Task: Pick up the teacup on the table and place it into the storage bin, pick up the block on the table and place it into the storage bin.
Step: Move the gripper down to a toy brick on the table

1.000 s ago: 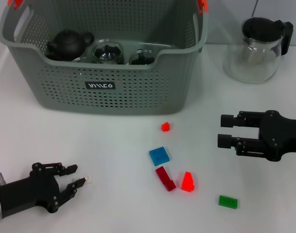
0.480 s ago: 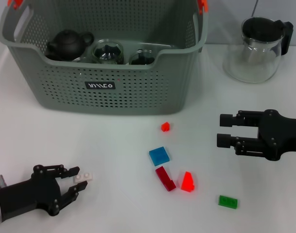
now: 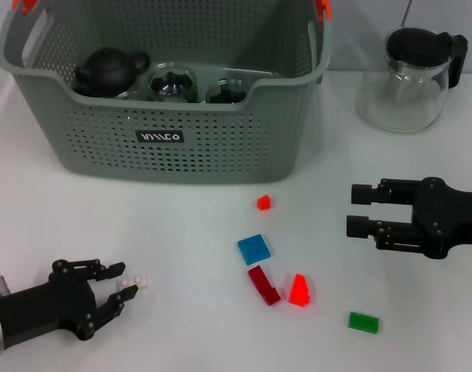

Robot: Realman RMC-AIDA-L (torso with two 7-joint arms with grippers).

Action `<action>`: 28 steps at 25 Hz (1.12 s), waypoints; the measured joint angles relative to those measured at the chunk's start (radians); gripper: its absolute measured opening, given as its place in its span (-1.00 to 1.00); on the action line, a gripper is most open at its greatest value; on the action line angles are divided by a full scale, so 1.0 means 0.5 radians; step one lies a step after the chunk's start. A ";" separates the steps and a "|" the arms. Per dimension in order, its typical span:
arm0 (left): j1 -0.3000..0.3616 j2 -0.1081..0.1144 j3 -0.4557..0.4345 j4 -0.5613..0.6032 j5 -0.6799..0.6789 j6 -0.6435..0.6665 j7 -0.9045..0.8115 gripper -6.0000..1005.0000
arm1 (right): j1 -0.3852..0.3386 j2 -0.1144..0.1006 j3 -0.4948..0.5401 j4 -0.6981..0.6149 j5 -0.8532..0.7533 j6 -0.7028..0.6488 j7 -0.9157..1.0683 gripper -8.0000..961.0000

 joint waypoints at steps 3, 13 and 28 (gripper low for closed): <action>-0.002 0.000 0.004 -0.003 0.005 -0.014 0.001 -0.28 | -0.002 0.000 0.000 0.000 0.000 0.000 0.000 0.37; -0.013 0.000 0.006 -0.042 -0.005 -0.068 0.003 -0.26 | -0.002 0.000 0.000 0.000 0.001 -0.002 0.001 0.37; -0.018 -0.003 0.014 -0.052 -0.008 -0.101 0.003 -0.15 | -0.005 0.000 0.000 0.000 0.002 0.000 0.000 0.37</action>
